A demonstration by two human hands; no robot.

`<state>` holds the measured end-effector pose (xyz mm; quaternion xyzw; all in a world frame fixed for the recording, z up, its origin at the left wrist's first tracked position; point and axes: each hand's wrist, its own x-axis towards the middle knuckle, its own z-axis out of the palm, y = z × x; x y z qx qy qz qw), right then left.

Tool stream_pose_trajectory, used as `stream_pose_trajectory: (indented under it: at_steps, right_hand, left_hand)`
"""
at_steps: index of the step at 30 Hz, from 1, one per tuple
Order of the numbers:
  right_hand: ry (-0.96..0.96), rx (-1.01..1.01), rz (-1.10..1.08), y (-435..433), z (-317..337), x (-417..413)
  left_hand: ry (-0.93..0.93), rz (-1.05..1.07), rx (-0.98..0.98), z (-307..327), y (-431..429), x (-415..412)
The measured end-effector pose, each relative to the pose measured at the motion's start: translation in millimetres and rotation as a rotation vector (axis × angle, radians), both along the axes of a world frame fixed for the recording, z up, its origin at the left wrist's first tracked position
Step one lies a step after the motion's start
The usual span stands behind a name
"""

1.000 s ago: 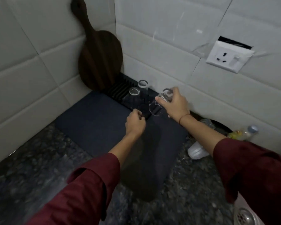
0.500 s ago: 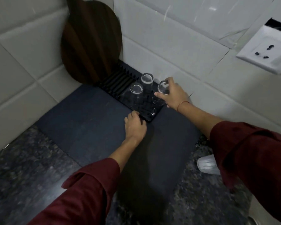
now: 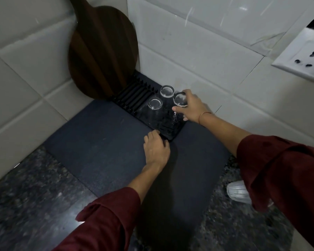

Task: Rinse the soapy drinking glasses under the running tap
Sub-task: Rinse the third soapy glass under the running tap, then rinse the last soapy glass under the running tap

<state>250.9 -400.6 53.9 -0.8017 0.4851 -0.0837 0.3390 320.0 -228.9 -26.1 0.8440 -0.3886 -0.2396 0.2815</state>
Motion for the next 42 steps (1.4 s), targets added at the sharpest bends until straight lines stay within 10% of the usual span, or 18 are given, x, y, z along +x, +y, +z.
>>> stream_pose_trajectory:
  at_steps: [16,29,42]
  right_hand:
    - [-0.179,0.172,-0.159,56,18,-54]
    - [-0.404,-0.355,-0.641,180,61,-247]
    - [-0.221,0.069,-0.539,201,-20,-269]
  left_hand:
    - [0.17,-0.116,-0.057,37,19,-37]
    - [0.219,-0.417,-0.075,49,47,-164]
    - [0.211,-0.487,0.133,20,61,-171]
